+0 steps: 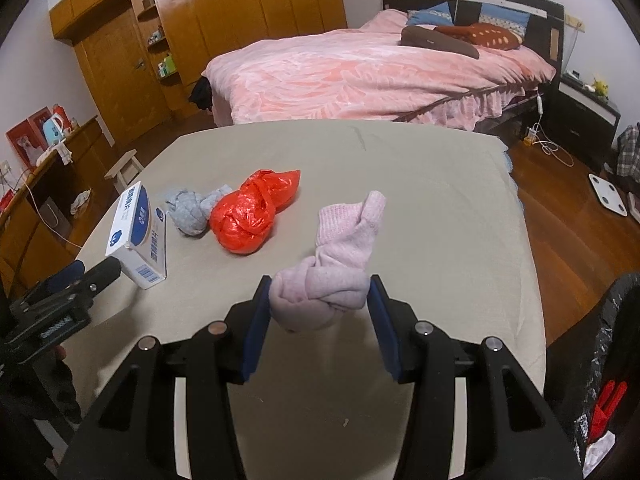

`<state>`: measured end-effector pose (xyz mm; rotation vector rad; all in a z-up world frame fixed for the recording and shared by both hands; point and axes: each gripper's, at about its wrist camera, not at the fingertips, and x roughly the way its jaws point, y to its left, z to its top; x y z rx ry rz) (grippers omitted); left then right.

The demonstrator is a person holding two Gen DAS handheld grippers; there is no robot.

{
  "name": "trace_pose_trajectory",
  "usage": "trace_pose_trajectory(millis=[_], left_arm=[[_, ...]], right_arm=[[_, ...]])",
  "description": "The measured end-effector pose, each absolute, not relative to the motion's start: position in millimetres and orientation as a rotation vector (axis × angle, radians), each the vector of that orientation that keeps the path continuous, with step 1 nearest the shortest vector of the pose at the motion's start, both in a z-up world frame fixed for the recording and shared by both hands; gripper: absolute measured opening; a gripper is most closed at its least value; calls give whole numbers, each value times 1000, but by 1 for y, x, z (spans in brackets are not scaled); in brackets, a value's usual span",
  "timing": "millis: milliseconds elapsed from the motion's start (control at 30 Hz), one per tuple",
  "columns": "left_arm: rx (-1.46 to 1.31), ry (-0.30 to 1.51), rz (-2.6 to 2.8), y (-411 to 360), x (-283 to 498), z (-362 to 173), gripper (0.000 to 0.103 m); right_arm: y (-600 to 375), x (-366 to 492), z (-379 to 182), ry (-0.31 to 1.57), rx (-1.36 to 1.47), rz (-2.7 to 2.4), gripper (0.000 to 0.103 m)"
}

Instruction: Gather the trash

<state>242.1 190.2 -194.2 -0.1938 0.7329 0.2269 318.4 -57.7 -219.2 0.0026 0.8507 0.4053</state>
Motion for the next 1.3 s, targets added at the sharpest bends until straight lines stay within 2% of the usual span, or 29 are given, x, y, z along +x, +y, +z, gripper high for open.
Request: trace_pose_trajectory(millis=[367, 667, 1033, 1133, 1300], left_arm=[[-196, 744, 235, 173, 278, -199, 89], [-206, 762, 287, 199, 257, -198, 89], [-255, 779, 269, 203, 286, -206, 86], [-273, 791, 252, 203, 291, -209, 73], [-282, 803, 219, 199, 290, -214, 34]], right_arm=[[-60, 319, -218, 847, -6, 397, 46], [-61, 319, -219, 847, -2, 403, 46], [-58, 322, -216, 844, -24, 397, 46], [-58, 322, -215, 840, -22, 396, 47], [-57, 321, -213, 831, -19, 399, 47]])
